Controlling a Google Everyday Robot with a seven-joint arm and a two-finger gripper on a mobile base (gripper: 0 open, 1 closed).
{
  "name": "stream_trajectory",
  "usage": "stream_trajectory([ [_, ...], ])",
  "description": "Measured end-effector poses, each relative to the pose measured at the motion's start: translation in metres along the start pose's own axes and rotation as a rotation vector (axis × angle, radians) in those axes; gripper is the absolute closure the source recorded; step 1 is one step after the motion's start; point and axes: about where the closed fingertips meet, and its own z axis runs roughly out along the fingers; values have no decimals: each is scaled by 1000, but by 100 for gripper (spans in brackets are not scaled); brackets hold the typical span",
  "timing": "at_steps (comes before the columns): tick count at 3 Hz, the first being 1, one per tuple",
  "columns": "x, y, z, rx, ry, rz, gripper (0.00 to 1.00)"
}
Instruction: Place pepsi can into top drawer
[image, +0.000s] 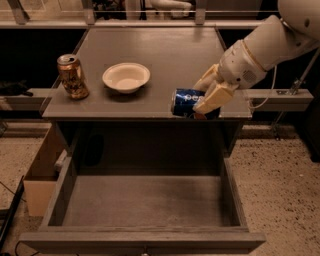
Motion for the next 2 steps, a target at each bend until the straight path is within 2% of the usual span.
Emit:
stream_trajectory([
  [1, 30, 68, 2, 0, 12, 39, 100],
  [2, 35, 72, 11, -28, 19, 48, 100],
])
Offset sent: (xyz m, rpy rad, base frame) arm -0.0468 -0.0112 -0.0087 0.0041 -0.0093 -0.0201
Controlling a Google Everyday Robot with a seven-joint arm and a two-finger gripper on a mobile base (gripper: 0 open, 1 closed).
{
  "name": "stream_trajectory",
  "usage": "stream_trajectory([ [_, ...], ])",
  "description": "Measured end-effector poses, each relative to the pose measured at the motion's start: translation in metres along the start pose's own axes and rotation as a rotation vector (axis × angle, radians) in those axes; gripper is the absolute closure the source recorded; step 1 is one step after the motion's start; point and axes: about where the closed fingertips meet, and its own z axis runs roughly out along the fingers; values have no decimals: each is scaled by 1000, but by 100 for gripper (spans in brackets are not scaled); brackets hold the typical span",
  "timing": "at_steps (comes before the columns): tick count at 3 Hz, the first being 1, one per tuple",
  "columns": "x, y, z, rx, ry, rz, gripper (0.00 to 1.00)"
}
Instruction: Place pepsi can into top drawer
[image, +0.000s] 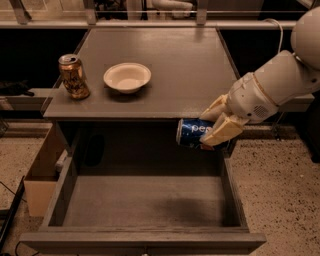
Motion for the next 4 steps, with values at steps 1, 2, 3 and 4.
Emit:
stream_trajectory([
  [1, -2, -1, -2, 4, -1, -3, 100],
  [2, -6, -1, 6, 11, -32, 2, 100],
  [3, -9, 17, 30, 25, -110, 27, 100],
  [4, -2, 36, 66, 19, -169, 71, 100],
])
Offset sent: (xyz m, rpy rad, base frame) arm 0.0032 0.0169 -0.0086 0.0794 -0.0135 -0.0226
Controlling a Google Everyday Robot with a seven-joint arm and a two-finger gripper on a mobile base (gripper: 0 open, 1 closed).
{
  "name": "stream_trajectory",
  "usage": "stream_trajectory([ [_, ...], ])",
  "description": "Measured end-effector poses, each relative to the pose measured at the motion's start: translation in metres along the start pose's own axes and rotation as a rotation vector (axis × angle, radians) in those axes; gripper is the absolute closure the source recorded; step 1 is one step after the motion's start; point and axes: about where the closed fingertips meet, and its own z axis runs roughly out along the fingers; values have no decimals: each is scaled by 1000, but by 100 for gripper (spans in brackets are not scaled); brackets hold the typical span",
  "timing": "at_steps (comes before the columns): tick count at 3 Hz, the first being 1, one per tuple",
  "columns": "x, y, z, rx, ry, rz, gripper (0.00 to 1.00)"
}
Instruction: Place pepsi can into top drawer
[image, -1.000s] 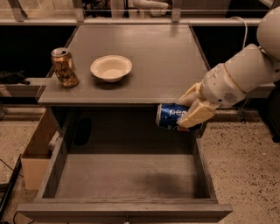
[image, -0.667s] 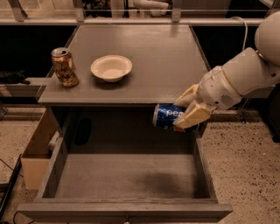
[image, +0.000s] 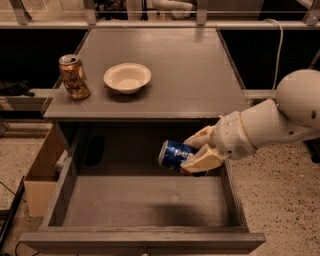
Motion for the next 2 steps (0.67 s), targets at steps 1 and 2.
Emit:
stream_trajectory([
  [1, 12, -5, 45, 4, 0, 11, 100],
  [2, 12, -5, 45, 4, 0, 11, 100],
])
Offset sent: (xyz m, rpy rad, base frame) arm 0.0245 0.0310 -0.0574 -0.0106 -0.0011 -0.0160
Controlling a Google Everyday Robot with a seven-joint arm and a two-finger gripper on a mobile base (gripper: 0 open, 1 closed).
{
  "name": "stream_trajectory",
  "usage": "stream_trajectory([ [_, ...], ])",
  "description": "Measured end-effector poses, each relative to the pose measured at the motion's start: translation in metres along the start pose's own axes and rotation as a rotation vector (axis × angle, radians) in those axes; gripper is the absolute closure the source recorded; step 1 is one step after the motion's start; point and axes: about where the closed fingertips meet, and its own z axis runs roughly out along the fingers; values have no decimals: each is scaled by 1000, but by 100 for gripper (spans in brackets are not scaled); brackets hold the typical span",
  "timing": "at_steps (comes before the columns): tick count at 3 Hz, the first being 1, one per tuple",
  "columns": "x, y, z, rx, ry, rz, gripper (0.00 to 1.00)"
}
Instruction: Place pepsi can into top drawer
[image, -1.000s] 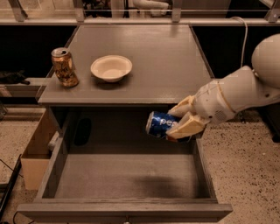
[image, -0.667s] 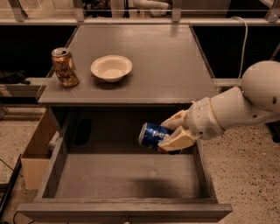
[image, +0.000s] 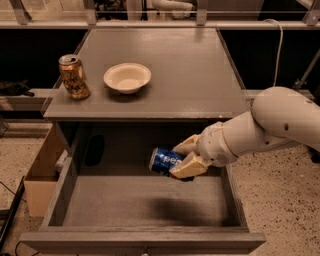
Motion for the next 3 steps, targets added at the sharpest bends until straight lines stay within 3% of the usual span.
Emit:
stream_trajectory([
  [1, 5, 1, 19, 7, 10, 21, 100],
  [3, 36, 1, 88, -20, 60, 109, 100],
])
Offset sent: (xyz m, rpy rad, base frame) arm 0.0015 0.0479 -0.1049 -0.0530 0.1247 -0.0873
